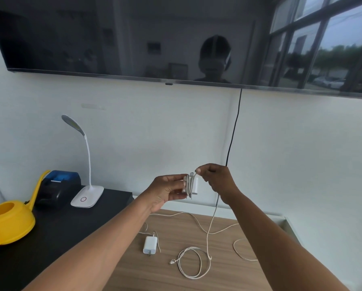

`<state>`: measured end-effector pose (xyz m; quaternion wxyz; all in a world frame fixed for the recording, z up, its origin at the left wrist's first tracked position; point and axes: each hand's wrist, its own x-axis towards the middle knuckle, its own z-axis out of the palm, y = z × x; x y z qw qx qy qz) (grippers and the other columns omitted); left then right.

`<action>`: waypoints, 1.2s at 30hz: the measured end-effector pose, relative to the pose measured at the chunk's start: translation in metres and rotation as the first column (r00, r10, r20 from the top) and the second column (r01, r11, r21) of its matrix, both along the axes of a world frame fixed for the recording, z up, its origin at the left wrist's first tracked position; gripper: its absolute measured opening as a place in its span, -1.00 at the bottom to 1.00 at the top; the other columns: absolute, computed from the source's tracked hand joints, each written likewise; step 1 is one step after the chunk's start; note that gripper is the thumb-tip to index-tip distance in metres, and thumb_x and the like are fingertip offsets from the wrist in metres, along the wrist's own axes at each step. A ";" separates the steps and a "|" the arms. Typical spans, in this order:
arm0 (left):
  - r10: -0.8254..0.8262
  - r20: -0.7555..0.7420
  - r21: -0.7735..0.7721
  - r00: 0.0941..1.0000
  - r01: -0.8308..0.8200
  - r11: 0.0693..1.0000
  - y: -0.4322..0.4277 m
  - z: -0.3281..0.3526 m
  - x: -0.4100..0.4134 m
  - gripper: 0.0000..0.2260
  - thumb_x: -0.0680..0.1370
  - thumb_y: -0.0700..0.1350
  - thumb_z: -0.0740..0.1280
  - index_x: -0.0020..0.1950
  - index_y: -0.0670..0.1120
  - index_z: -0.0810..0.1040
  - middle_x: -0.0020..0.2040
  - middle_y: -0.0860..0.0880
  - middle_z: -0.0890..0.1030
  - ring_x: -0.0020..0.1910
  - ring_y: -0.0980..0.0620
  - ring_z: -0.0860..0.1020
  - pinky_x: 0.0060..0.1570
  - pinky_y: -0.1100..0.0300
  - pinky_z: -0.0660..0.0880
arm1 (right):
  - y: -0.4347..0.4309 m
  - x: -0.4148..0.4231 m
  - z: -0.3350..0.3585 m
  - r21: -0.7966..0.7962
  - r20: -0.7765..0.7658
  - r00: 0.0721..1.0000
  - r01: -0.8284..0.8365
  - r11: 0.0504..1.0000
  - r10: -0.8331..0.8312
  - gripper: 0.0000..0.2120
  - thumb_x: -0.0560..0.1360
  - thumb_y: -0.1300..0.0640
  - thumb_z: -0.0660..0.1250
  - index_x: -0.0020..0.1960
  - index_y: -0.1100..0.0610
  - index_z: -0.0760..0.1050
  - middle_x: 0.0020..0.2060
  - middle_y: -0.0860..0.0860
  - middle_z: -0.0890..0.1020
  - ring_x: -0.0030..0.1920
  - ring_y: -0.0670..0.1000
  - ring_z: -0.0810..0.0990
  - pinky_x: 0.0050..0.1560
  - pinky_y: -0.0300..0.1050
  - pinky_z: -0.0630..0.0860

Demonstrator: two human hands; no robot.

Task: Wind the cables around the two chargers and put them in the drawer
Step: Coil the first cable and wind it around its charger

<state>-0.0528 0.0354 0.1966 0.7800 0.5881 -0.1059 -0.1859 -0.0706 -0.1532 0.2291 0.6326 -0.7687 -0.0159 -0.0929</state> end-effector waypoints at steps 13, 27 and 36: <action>0.211 -0.157 -0.235 0.965 -0.244 0.941 -0.017 -0.004 0.006 -0.89 0.50 -0.30 0.38 -0.02 -0.21 0.67 -0.14 -0.18 0.69 -0.23 -0.02 0.68 -0.25 0.18 0.63 | 0.024 -0.003 -0.028 0.183 -0.107 0.991 0.094 0.979 -0.075 -0.76 0.49 0.32 0.23 -0.02 0.17 0.66 -0.49 -0.05 0.48 -0.53 -0.07 0.20 -0.55 -0.28 0.15; 0.089 -0.099 -0.019 0.991 -0.091 0.996 0.001 0.005 0.019 -0.86 0.46 -0.24 0.41 -0.01 -0.18 0.68 -0.08 -0.15 0.67 -0.10 -0.07 0.61 0.07 0.03 0.58 | 0.014 -0.002 -0.018 0.041 -0.102 0.990 -0.097 0.994 0.101 -0.80 0.55 0.07 0.35 -0.04 0.20 0.64 -0.53 -0.15 0.43 -0.53 -0.11 0.20 -0.51 -0.27 0.11; -0.170 0.035 0.398 0.985 0.142 0.906 0.027 0.027 0.019 -0.57 0.35 0.07 0.54 0.10 -0.16 0.67 -0.03 -0.15 0.66 -0.17 -0.05 0.62 -0.19 0.09 0.61 | 0.000 0.008 0.013 -0.297 -0.247 0.925 -0.355 0.886 0.288 -0.75 0.55 0.09 0.36 -0.01 0.29 0.63 -0.54 -0.13 0.38 -0.44 -0.04 0.22 -0.40 -0.16 0.09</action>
